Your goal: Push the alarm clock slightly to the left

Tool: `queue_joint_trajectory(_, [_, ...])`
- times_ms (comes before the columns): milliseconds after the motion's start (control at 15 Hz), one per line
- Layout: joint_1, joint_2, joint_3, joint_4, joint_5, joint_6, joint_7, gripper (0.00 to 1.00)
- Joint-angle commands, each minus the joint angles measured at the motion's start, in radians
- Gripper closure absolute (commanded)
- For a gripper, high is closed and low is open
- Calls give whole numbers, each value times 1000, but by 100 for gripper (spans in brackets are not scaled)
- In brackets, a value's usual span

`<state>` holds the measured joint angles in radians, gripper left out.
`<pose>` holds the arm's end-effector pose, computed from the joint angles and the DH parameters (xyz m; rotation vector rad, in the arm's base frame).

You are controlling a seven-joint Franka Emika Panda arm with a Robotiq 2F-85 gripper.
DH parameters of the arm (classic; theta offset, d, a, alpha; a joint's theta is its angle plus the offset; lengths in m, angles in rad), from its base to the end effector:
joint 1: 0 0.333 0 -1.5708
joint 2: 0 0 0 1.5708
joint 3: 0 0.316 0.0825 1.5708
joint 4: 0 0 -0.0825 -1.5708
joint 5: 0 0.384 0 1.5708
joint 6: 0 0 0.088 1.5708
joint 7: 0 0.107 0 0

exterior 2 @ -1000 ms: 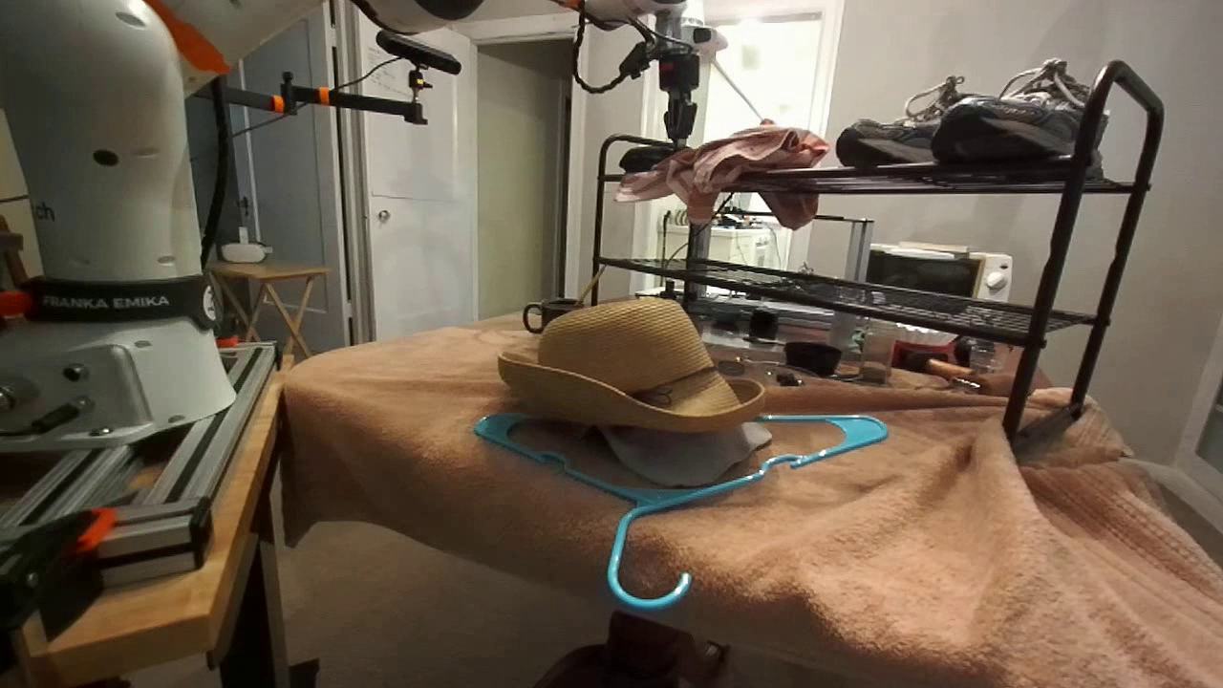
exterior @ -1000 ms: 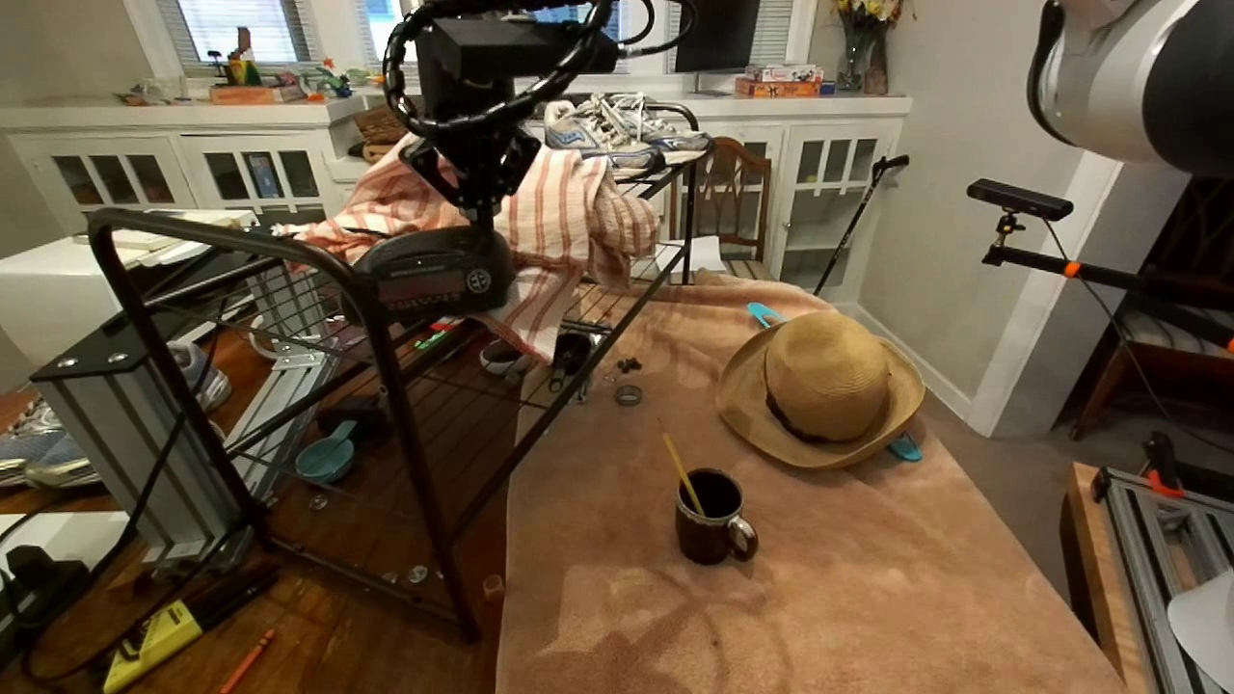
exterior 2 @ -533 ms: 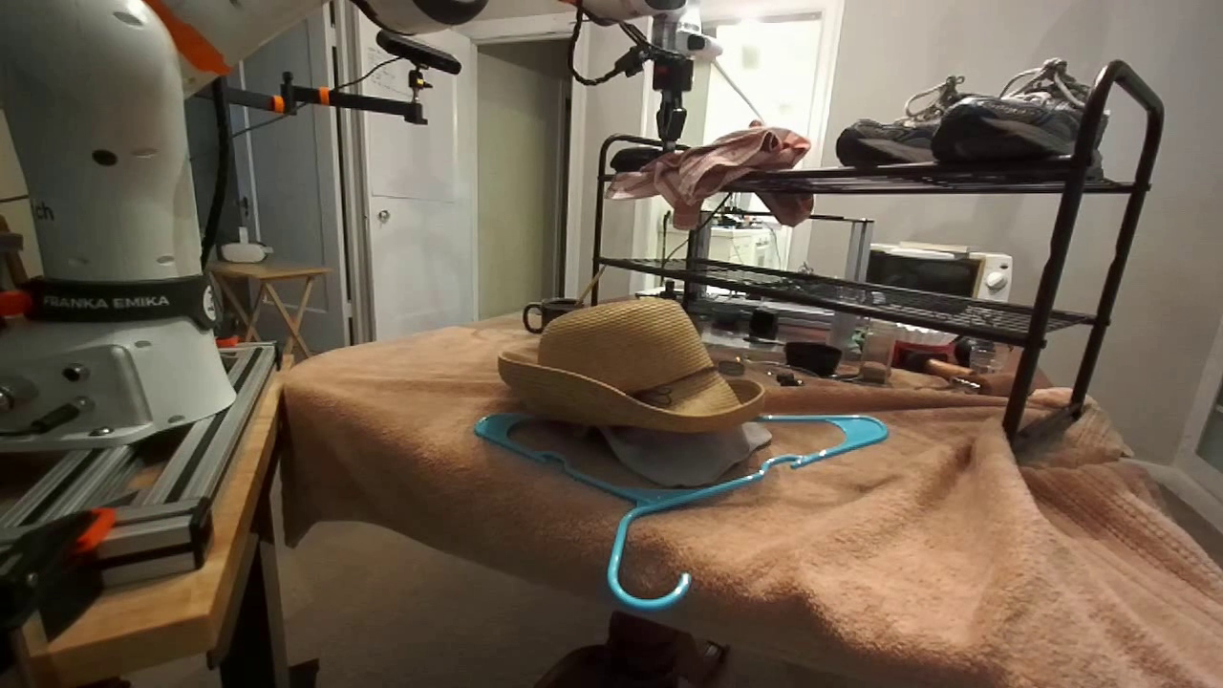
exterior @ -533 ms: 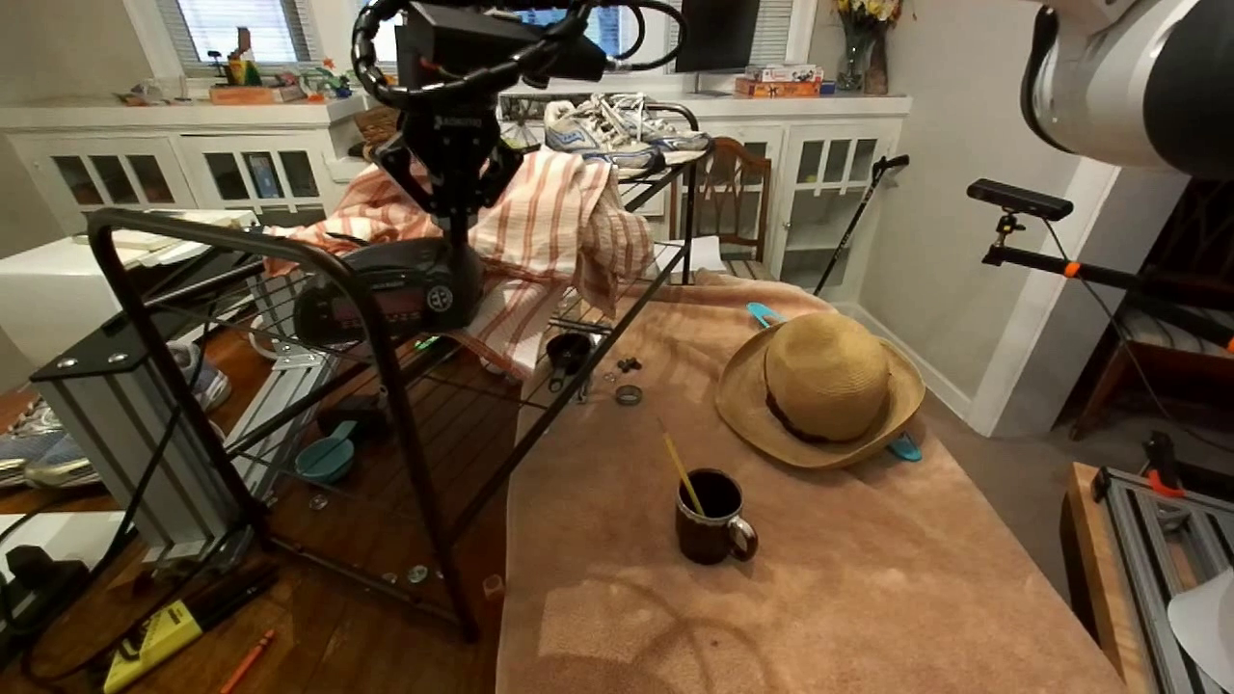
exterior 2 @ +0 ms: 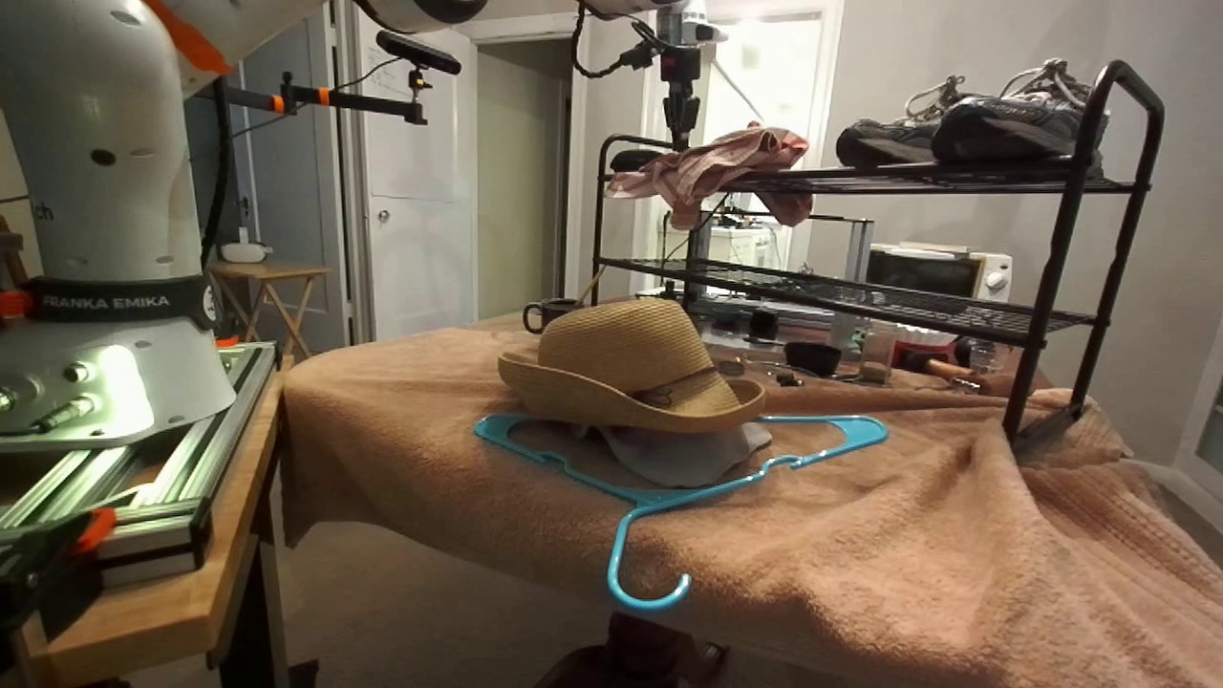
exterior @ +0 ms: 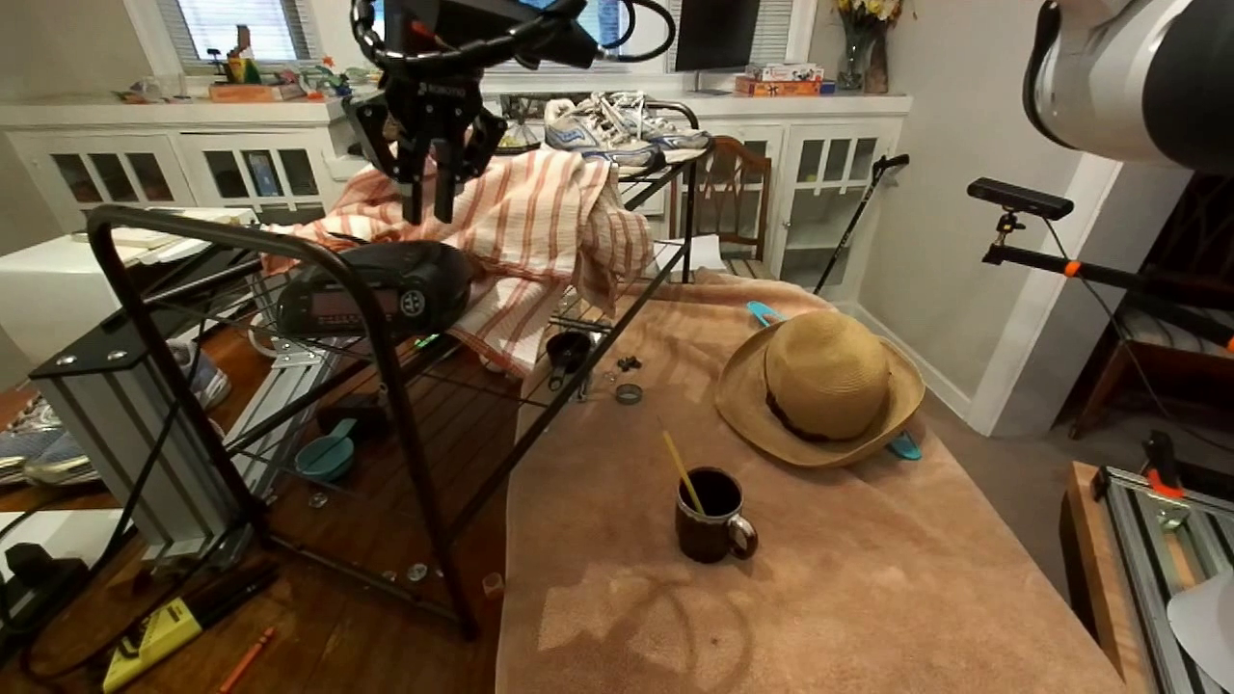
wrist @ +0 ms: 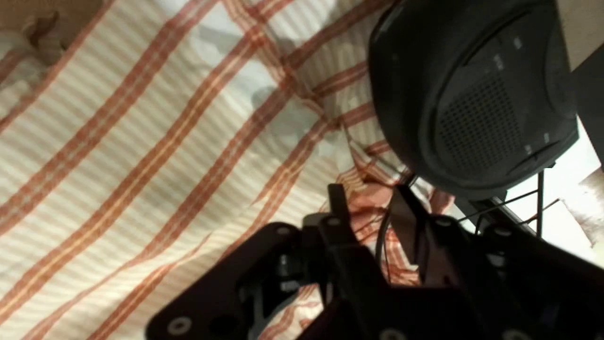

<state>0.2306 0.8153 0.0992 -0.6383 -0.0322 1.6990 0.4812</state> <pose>0.7403 0.2095 0.5352 -2.9802 0.2860 -0.3221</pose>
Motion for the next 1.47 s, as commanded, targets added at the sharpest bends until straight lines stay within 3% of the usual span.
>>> queue_joint_trajectory(0, [-46,-45,-3,-19,-26,38,-188,37])
queue_joint_trajectory(333, [-149,-118,32,-59,10,64,-513,1])
queue_joint_trajectory(733, [-254,-212,61,-157,50,87,-738,0])
queue_joint_trajectory(1400, [-374,-453,83,-576,127,201,-898,0])
